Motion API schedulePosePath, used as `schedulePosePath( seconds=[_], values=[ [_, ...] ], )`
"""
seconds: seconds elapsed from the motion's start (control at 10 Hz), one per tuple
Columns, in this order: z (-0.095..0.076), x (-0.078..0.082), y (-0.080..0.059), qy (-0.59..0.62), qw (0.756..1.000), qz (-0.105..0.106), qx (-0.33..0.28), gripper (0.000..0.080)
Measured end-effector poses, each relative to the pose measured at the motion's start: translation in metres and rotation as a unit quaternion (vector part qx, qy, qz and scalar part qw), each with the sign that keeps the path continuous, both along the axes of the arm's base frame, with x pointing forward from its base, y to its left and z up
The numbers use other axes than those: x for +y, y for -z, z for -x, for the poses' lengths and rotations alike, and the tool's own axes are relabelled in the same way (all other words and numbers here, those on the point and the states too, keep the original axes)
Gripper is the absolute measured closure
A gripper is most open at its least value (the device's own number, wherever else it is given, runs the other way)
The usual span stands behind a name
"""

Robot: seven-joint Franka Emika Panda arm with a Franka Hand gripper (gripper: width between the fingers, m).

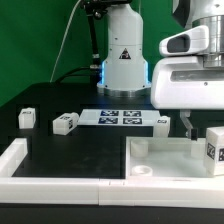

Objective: Assemble one leg

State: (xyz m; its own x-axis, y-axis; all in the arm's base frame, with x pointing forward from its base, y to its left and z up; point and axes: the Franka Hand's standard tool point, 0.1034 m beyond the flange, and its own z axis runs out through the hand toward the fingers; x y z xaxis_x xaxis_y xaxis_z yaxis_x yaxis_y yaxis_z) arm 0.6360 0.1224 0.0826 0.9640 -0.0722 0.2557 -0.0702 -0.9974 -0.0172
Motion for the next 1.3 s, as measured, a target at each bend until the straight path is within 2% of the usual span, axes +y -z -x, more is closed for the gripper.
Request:
schedulePosePath(
  seconds=[0.3, 0.5, 0.7, 0.8, 0.9, 1.0, 1.3],
  values=[
    [-0.0006, -0.0021, -0.0001, -0.128, 0.991, 0.042, 0.001, 0.015],
    [-0.0006, -0.0023, -0.0001, -0.118, 0.992, 0.039, 0.001, 0.015],
    [-0.0005, -0.0022, 0.0001, -0.095, 0.995, 0.033, 0.0, 0.0401],
    [-0.0007, -0.0022, -0.0001, -0.096, 0.995, 0.033, 0.0, 0.0401],
    [-0.0004, -0.0019, 0.0003, -0.073, 0.997, 0.025, 0.0, 0.0506],
    [0.0003, -0.0003, 0.0008, 0.018, 1.0, -0.002, 0.0, 0.0506],
    [0.0005, -0.0044, 0.0017, 0.202, 0.978, -0.045, 0.0, 0.0506]
  ],
)
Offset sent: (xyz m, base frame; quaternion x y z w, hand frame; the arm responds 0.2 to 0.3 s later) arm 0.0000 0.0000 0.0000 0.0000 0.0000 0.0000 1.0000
